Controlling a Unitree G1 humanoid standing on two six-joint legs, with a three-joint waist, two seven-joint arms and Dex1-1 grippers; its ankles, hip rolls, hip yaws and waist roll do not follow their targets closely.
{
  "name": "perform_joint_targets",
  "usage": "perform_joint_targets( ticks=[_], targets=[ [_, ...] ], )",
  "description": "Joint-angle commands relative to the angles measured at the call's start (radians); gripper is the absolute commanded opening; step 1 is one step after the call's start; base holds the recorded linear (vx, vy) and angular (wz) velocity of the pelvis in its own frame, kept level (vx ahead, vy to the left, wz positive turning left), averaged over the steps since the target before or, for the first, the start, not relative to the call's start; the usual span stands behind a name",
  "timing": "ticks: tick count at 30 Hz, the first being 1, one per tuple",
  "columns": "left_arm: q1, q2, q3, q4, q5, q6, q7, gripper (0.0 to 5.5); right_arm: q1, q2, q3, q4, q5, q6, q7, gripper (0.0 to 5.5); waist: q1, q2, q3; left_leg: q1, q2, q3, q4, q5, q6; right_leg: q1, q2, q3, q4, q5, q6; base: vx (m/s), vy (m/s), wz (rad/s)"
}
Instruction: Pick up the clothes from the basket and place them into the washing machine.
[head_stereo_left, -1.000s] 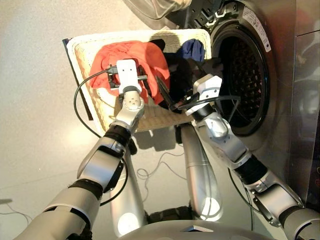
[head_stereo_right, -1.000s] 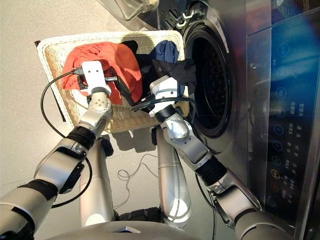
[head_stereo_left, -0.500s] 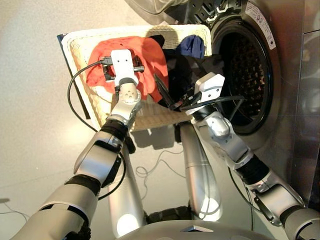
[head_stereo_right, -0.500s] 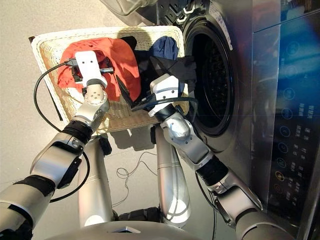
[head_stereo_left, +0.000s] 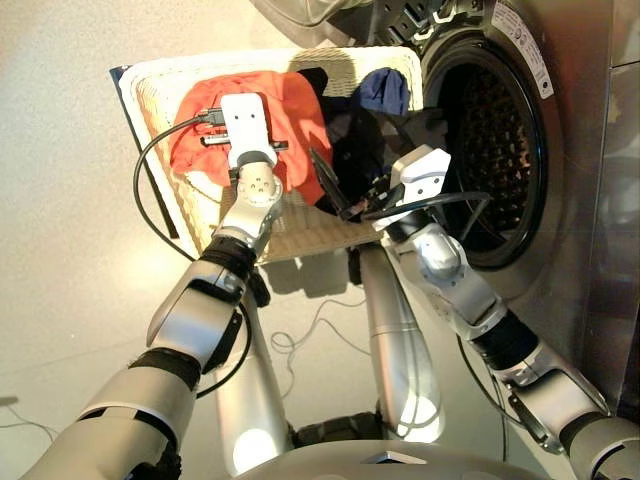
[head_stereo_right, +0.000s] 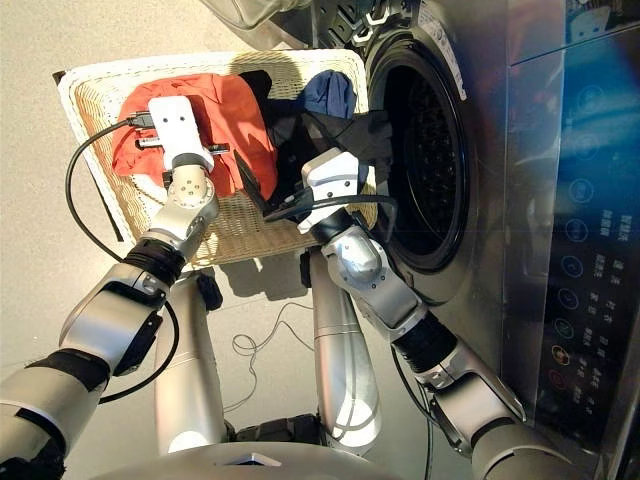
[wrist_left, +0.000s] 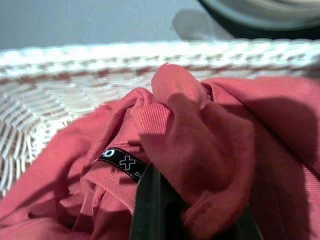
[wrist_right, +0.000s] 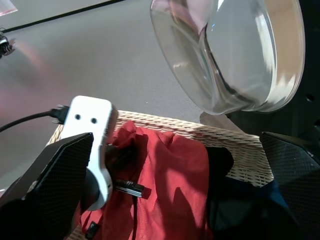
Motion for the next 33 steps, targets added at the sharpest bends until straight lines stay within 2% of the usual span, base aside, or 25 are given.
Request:
perform_joint_targets(
  ticks=[1, 6, 9, 10, 11, 13, 14, 17, 18, 23, 24, 25, 27, 28, 29, 31, 32, 33],
  targets=[
    [0.056, 0.001, 0.022, -0.116, 0.096, -0.09, 0.039, 0.0, 0.038, -0.017, -0.026, -0.046, -0.057, -0.095, -0.029, 5.5, 0.001, 0.01, -0.058, 0.019, -0.007, -0.061, 0.164, -0.172, 0.001, 0.055, -0.026, 0.01, -0.236, 0.213, 0.092, 0.0, 0.0, 0.0],
    [0.208, 0.004, 0.047, -0.284, 0.11, -0.121, 0.024, 0.0, 0.075, -0.016, -0.109, 0.016, -0.161, -0.102, -0.118, 5.5, 0.022, 0.023, -0.047, 0.076, -0.02, -0.051, 0.113, -0.159, 0.001, 0.106, -0.033, 0.008, -0.273, 0.22, 0.096, 0.0, 0.0, 0.0],
    [0.318, 0.01, 0.058, -0.41, 0.11, -0.142, 0.007, 0.0, 0.106, 0.011, -0.173, 0.097, -0.164, -0.113, -0.187, 5.5, 0.043, 0.037, -0.039, 0.116, -0.032, -0.049, 0.084, -0.153, 0.006, 0.145, -0.043, 0.008, -0.293, 0.226, 0.099, 0.0, 0.0, 0.0],
    [0.32, 0.01, 0.058, -0.412, 0.111, -0.141, 0.007, 0.0, 0.106, 0.012, -0.173, 0.097, -0.165, -0.114, -0.187, 5.5, 0.043, 0.036, -0.038, 0.119, -0.032, -0.048, 0.082, -0.152, 0.006, 0.147, -0.043, 0.008, -0.294, 0.226, 0.099, 0.0, 0.0, 0.0],
    [0.362, 0.031, 0.058, -0.498, 0.123, -0.149, -0.022, 0.0, 0.113, 0.008, -0.19, 0.15, -0.206, -0.097, -0.211, 5.5, 0.054, 0.046, -0.034, 0.138, -0.04, -0.047, 0.07, -0.15, 0.006, 0.168, -0.05, 0.008, -0.306, 0.226, 0.099, 0.0, 0.0, 0.0],
    [0.383, 0.042, 0.057, -0.548, 0.121, -0.156, -0.042, 0.0, 0.114, 0.002, -0.193, 0.175, -0.231, -0.085, -0.212, 5.5, 0.058, 0.05, -0.031, 0.149, -0.043, -0.048, 0.063, -0.149, 0.007, 0.18, -0.053, 0.008, -0.312, 0.226, 0.1, 0.0, 0.0, 0.0],
    [0.401, 0.055, 0.06, -0.6, 0.116, -0.162, -0.068, 0.0, 0.113, -0.005, -0.195, 0.204, -0.269, -0.058, -0.206, 5.5, 0.064, 0.055, -0.031, 0.155, -0.047, -0.048, 0.059, -0.148, 0.007, 0.189, -0.054, 0.01, -0.317, 0.226, 0.101, 0.0, 0.0, 0.0],
    [0.435, 0.083, 0.06, -0.772, 0.038, -0.178, -0.179, 0.0, 0.102, -0.031, -0.198, 0.234, -0.352, 0.024, -0.158, 5.5, 0.078, 0.064, -0.029, 0.17, -0.053, -0.05, 0.056, -0.151, 0.009, 0.204, -0.058, 0.014, -0.32, 0.225, 0.102, 0.0, 0.0, 0.0],
    [0.436, 0.083, 0.061, -0.773, 0.037, -0.177, -0.18, 0.0, 0.103, -0.03, -0.198, 0.233, -0.351, 0.025, -0.157, 5.5, 0.078, 0.064, -0.029, 0.171, -0.053, -0.05, 0.056, -0.151, 0.009, 0.205, -0.058, 0.014, -0.32, 0.225, 0.102, 0.0, 0.0, 0.0],
    [0.447, 0.099, 0.037, -0.949, -0.107, -0.148, -0.332, 0.0, 0.079, -0.053, -0.182, 0.154, -0.318, 0.077, -0.041, 5.5, 0.088, 0.069, -0.03, 0.188, -0.059, -0.051, 0.052, -0.152, 0.01, 0.223, -0.064, 0.016, -0.329, 0.229, 0.103, 0.0, 0.0, 0.0],
    [0.436, 0.102, 0.014, -0.986, -0.158, -0.134, -0.382, 0.0, 0.053, -0.07, -0.166, 0.116, -0.321, 0.09, 0.002, 5.5, 0.089, 0.07, -0.031, 0.194, -0.061, -0.051, 0.048, -0.152, 0.01, 0.23, -0.068, 0.017, -0.334, 0.232, 0.104, 0.0, 0.0, 0.0],
    [0.436, 0.102, 0.014, -0.986, -0.159, -0.133, -0.382, 0.0, 0.053, -0.07, -0.167, 0.115, -0.321, 0.09, 0.003, 5.5, 0.089, 0.07, -0.03, 0.195, -0.061, -0.051, 0.048, -0.152, 0.01, 0.231, -0.068, 0.017, -0.334, 0.232, 0.104, 0.0, 0.0, 0.0],
    [0.435, 0.117, -0.021, -1.039, -0.23, -0.101, -0.47, 0.0, 0.003, -0.116, -0.151, 0.033, -0.364, 0.114, 0.093, 5.5, 0.09, 0.073, -0.03, 0.203, -0.062, -0.05, 0.043, -0.149, 0.008, 0.243, -0.071, 0.019, -0.345, 0.234, 0.104, 0.0, 0.0, 0.0],
    [0.435, 0.117, -0.021, -1.039, -0.23, -0.101, -0.47, 0.0, 0.004, -0.116, -0.151, 0.031, -0.364, 0.114, 0.094, 5.5, 0.09, 0.073, -0.03, 0.203, -0.063, -0.05, 0.043, -0.149, 0.008, 0.243, -0.071, 0.019, -0.345, 0.235, 0.104, 0.0, 0.0, 0.0],
    [0.433, 0.127, -0.034, -1.058, -0.246, -0.085, -0.506, 0.0, -0.017, -0.127, -0.151, 0.007, -0.373, 0.12, 0.111, 5.5, 0.09, 0.074, -0.032, 0.204, -0.065, -0.049, 0.037, -0.142, 0.009, 0.244, -0.072, 0.02, -0.352, 0.241, 0.104, 0.0, 0.0, 0.0],
    [0.433, 0.136, -0.054, -1.086, -0.288, -0.078, -0.544, 0.0, -0.05, -0.13, -0.152, -0.03, -0.358, 0.118, 0.129, 5.5, 0.093, 0.076, -0.033, 0.209, -0.065, -0.047, 0.036, -0.141, 0.01, 0.246, -0.071, 0.023, -0.352, 0.243, 0.104, 0.0, 0.0, 0.0],
    [0.433, 0.139, -0.093, -1.1, -0.342, -0.058, -0.584, 0.0, -0.09, -0.132, -0.141, -0.057, -0.368, 0.114, 0.142, 5.5, 0.098, 0.078, -0.031, 0.215, -0.063, -0.045, 0.043, -0.148, 0.011, 0.25, -0.069, 0.026, -0.347, 0.237, 0.104, 0.0, 0.0, 0.0],
    [0.432, 0.14, -0.092, -1.1, -0.342, -0.058, -0.584, 0.0, -0.092, -0.131, -0.141, -0.057, -0.368, 0.114, 0.142, 5.5, 0.096, 0.077, -0.033, 0.212, -0.066, -0.045, 0.035, -0.139, 0.012, 0.247, -0.071, 0.026, -0.354, 0.244, 0.105, 0.0, 0.0, 0.0]
  ],
)
